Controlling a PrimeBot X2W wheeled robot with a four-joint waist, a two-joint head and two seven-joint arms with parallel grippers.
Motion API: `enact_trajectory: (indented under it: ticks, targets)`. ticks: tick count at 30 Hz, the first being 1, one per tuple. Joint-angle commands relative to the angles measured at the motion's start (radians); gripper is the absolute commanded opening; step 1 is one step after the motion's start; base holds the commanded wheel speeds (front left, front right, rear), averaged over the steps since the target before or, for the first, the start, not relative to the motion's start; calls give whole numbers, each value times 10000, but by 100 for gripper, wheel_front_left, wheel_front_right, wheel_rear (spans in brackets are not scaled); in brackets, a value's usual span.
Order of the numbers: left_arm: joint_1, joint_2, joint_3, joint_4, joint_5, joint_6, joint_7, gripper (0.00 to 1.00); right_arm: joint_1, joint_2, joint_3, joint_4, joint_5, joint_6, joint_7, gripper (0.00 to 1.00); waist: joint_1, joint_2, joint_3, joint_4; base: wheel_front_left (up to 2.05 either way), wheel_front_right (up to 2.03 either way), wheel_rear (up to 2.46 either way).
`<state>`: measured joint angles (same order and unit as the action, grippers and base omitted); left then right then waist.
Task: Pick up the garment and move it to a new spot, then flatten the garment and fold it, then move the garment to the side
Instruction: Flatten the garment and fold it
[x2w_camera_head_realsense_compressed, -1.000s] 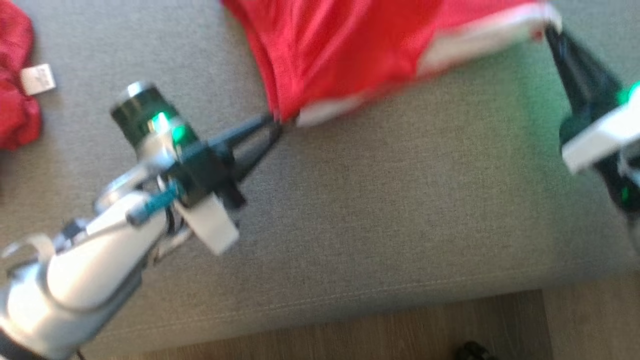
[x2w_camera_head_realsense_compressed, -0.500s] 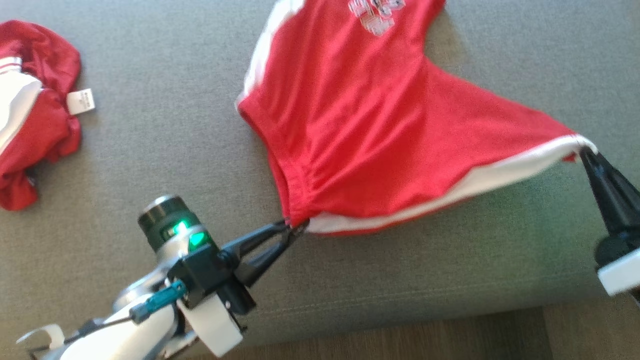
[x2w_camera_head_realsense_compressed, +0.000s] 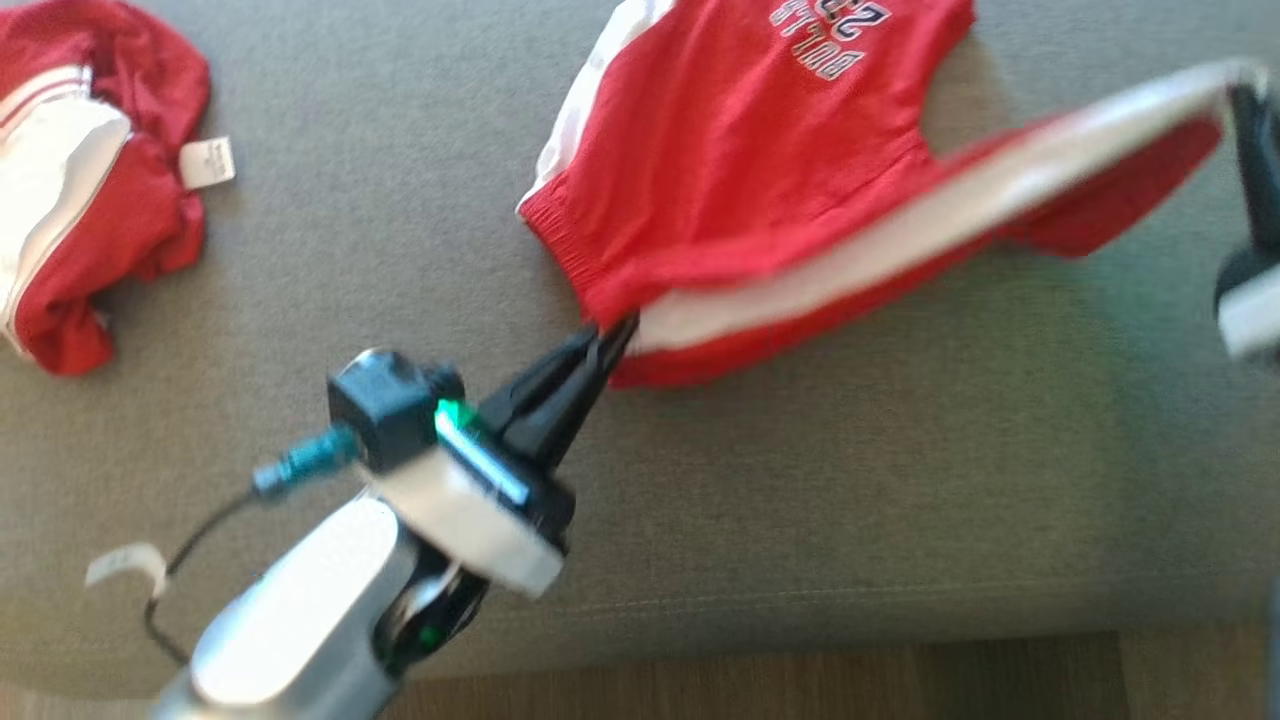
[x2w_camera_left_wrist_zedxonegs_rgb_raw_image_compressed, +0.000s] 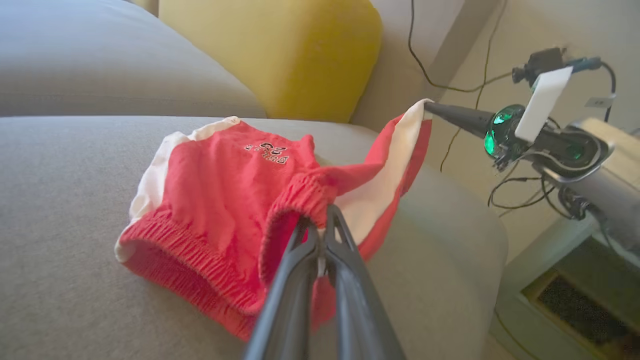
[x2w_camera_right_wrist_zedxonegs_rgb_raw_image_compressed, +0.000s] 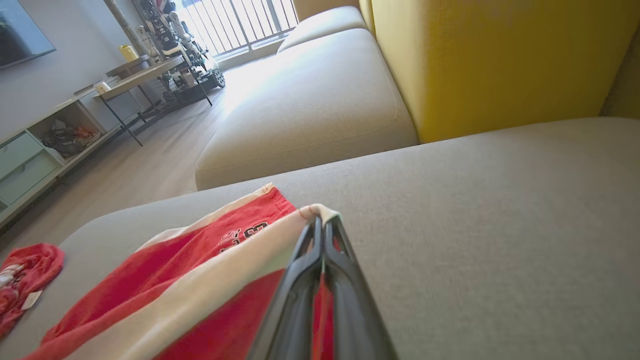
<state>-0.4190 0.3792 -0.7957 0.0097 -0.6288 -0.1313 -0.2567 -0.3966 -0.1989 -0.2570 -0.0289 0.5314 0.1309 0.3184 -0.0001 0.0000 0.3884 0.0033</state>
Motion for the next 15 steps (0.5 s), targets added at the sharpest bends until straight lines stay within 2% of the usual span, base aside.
enact_trajectory:
  ticks: [1, 3, 8, 15]
  targets:
    - [-417, -167, 580, -57, -591, 6, -51, 0, -776, -172, 232, 93, -234, -2, 120, 0, 1, 0, 263, 277, 0, 0, 0]
    - [-461, -695, 835, 215, -1603, 6, -51, 0, -1700, -386, 407, 778, -592, -2, 104, 0, 1, 0, 457, 512, 0, 0, 0]
    - [-887, -1281, 1101, 762, -3070, 6, -51, 0, -3674, -863, 1281, 2447, -1107, -2, 70, 0, 1, 0, 971, 1018, 0, 0, 0]
    - [-1346, -1863, 1770, 1348, -2835, 6, -51, 0, -5671, -1220, 2612, 4214, -1695, -2, -312, 0, 1, 0, 1573, 1523, 0, 0, 0]
